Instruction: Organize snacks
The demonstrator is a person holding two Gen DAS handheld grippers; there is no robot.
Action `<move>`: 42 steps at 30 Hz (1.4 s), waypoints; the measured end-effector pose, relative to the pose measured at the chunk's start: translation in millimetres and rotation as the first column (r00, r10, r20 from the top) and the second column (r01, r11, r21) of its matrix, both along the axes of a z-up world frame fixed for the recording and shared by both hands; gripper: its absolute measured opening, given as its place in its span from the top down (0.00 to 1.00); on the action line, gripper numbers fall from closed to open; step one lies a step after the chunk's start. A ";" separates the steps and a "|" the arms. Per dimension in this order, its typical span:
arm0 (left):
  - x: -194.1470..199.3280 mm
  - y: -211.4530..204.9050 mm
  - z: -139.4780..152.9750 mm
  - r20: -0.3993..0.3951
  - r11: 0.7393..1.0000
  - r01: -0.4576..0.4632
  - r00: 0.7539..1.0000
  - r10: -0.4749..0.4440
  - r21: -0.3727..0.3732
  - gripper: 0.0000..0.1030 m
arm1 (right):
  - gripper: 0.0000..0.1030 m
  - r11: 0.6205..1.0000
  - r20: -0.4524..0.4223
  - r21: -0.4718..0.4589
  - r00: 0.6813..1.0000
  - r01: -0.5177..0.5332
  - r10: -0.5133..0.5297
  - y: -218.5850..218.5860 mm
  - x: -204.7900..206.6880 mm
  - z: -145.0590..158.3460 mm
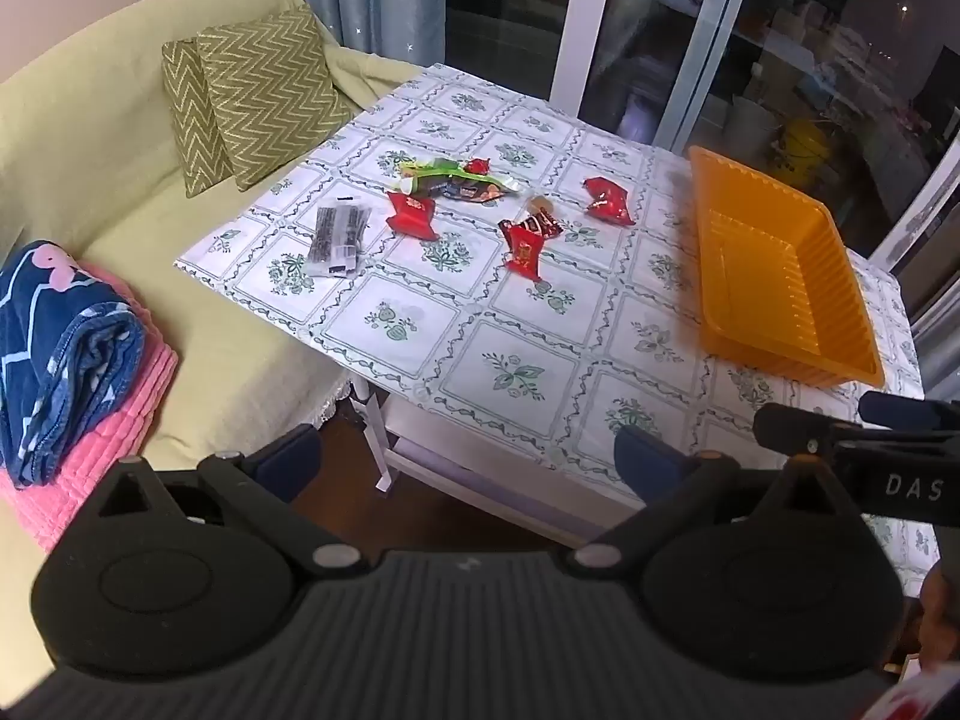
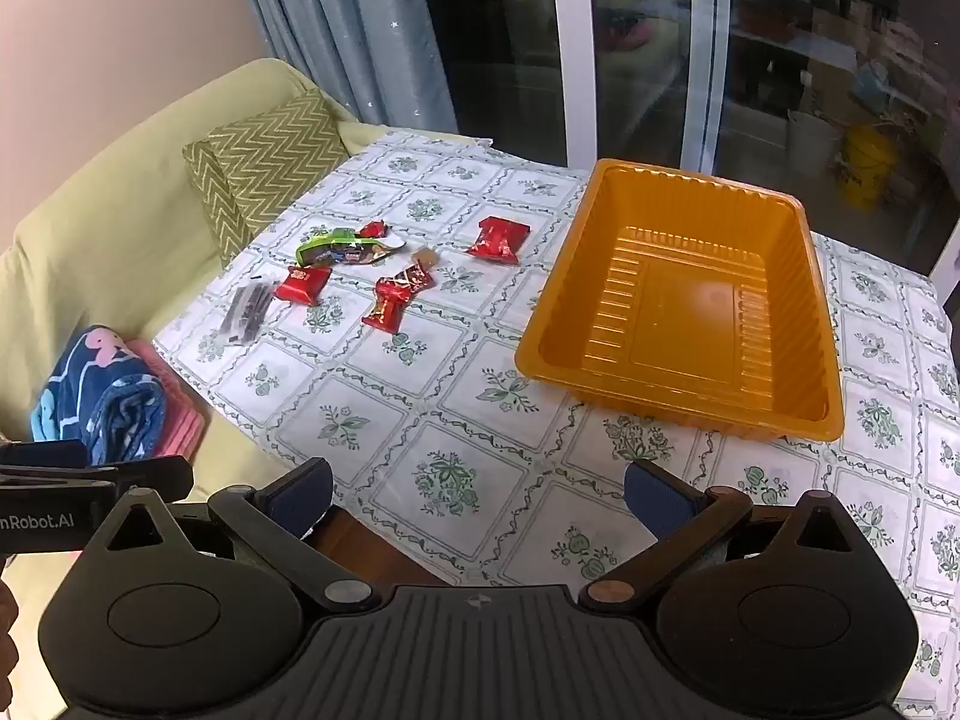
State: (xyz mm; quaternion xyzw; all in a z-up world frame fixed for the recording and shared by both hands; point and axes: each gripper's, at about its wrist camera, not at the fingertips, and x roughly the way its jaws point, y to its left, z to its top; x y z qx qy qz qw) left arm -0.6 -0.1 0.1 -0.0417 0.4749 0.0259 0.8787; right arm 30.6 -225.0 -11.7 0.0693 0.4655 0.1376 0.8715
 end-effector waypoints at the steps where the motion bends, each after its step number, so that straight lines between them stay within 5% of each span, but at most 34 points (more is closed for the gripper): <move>1: -0.3 -0.1 0.1 -0.001 1.000 -0.003 1.000 0.003 -0.001 0.00 | 0.00 1.000 -0.002 0.008 1.000 -0.001 0.001 -0.1 0.0 0.0; 42: -2.8 0.7 -2.9 -0.015 0.999 -0.002 1.000 0.001 -0.032 0.00 | 0.00 1.000 -0.002 -0.002 1.000 0.005 -0.005 0.4 -0.4 0.7</move>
